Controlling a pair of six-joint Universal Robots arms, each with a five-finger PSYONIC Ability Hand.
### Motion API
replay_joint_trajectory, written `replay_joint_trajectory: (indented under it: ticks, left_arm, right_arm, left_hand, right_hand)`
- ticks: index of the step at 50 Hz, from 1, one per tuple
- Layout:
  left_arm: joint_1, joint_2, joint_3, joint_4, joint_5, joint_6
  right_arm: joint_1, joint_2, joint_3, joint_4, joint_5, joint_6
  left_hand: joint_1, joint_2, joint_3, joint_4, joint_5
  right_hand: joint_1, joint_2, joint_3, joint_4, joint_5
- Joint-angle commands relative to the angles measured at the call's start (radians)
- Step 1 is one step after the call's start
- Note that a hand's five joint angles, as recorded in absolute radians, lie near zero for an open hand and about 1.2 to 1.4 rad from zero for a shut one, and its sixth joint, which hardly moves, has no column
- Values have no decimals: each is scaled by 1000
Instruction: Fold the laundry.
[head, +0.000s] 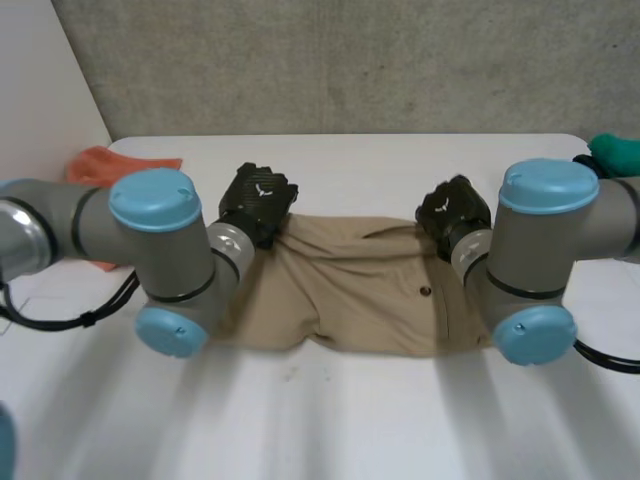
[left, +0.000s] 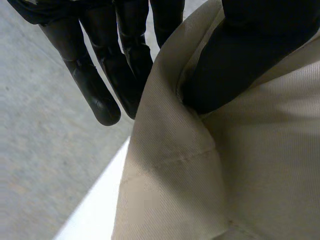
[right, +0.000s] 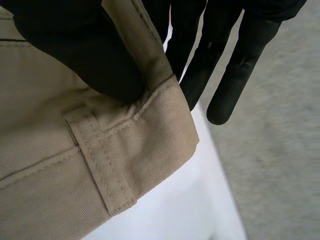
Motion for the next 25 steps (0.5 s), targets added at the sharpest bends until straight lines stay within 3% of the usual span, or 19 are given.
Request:
replay_joint_trajectory:
  ticks: [1, 5, 9, 15, 25]
  left_arm:
    - [3, -98, 214, 186, 1, 143]
    - [6, -65, 338, 332, 2, 154]
    - [15, 33, 375, 465, 2, 131]
    - [32, 122, 357, 506, 0, 40]
    - [35, 158, 95, 435, 3, 27]
  right_arm:
    - [-35, 85, -148, -290, -7, -11]
    - [-43, 67, -248, -537, -30, -11]
    - [-45, 12, -328, -680, -50, 2]
    - [-37, -34, -377, -645, -45, 71]
    - [-45, -19, -319, -471, -47, 122]
  left_hand:
    - [270, 200, 207, 197, 220]
    - [270, 200, 207, 197, 220]
    - [270, 200, 207, 197, 220]
    - [270, 200, 207, 197, 220]
    - [270, 200, 207, 197, 220]
  right_hand:
    - [319, 226, 207, 196, 197]
    - [319, 226, 207, 196, 197]
    - [319, 226, 207, 196, 197]
    - [319, 226, 207, 196, 197]
    - [319, 226, 207, 196, 197]
